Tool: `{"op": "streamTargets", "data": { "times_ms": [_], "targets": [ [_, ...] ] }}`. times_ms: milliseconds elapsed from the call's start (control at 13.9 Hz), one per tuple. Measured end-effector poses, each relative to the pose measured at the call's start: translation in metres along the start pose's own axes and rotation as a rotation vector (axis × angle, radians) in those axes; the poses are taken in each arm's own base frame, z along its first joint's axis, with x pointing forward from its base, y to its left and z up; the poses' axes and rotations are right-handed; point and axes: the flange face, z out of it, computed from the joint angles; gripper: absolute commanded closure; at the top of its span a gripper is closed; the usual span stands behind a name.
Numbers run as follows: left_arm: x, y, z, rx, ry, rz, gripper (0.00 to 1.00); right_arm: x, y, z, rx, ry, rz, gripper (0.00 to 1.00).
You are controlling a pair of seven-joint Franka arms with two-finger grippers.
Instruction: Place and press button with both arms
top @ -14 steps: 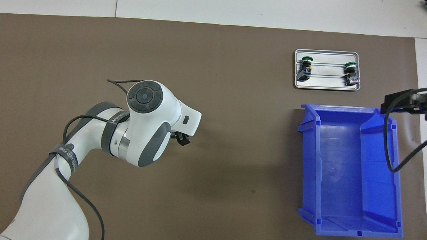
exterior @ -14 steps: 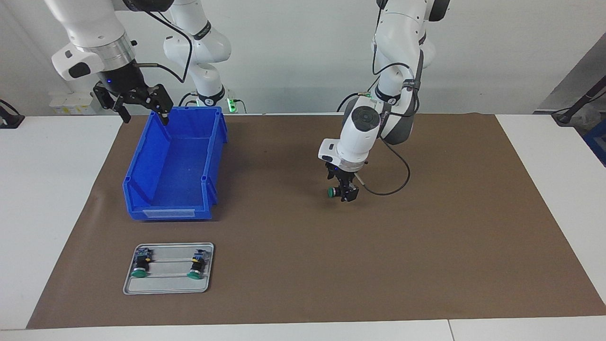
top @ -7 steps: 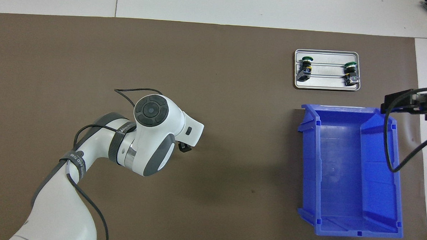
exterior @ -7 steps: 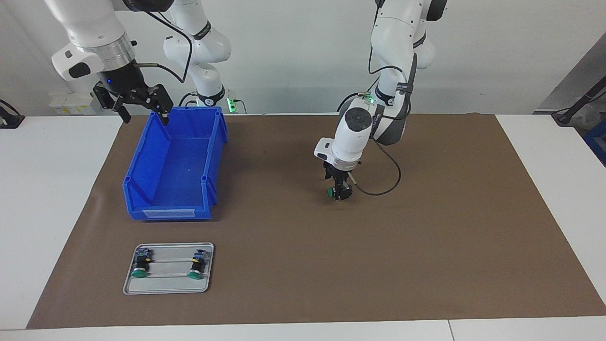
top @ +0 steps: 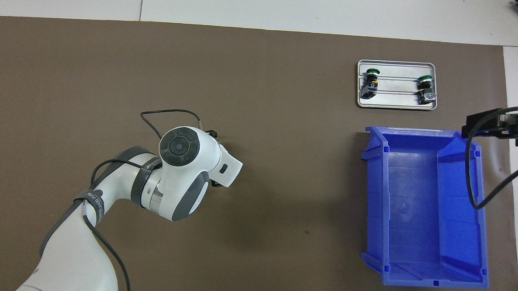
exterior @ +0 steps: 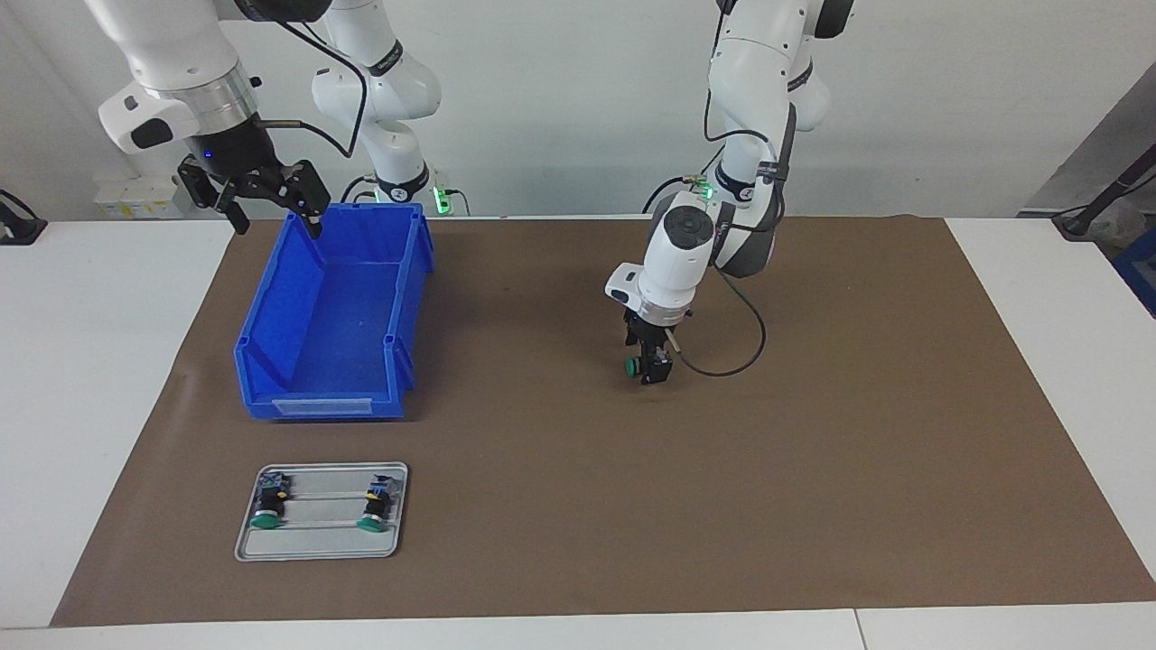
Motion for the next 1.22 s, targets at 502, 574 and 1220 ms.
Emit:
{"op": "streamTargets", "data": {
  "times_ms": [502,574,1220],
  "targets": [
    [0.0004,0.0005,-0.0010,0.011,0.009,0.003,0.23,0.0000,0.0000,0.0000,0.000,0.000,0.000,0.00],
    [0.0011,0.0019,-0.0003,0.009,0.008,0.005,0.25,0.0000,0.0000,0.0000,0.000,0.000,0.000,0.00],
    [0.0034,0.0060,0.0009,0.008,0.007,0.012,0.59,0.0000,0.0000,0.0000,0.000,0.000,0.000,0.00]
  ]
}}
